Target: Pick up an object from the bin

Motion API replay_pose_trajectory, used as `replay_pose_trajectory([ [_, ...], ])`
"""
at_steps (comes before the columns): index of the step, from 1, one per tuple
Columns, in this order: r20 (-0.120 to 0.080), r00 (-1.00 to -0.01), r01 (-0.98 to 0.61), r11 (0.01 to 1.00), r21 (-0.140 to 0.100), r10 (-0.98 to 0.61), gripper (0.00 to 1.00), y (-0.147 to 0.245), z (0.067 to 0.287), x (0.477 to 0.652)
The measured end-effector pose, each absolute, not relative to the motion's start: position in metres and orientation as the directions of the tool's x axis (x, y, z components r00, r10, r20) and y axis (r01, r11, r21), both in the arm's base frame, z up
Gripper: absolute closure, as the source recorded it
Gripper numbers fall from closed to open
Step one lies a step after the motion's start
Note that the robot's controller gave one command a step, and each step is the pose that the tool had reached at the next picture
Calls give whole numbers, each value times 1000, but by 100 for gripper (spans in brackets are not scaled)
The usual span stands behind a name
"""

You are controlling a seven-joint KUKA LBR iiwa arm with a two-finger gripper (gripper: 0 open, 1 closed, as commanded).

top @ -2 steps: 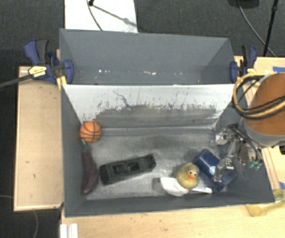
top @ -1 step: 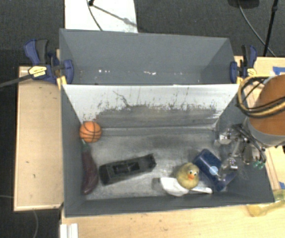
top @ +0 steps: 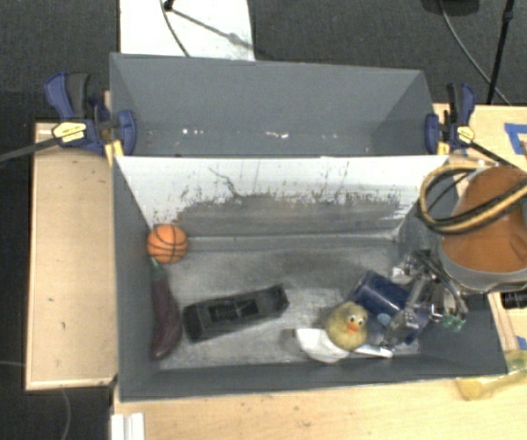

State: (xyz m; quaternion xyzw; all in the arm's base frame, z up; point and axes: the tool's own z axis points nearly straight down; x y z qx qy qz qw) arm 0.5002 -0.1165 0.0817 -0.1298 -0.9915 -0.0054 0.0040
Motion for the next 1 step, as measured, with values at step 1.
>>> replay_pose_trajectory([
  [1, -4, -965, 264, 965, 7, 264, 100, -118, 82, 502],
])
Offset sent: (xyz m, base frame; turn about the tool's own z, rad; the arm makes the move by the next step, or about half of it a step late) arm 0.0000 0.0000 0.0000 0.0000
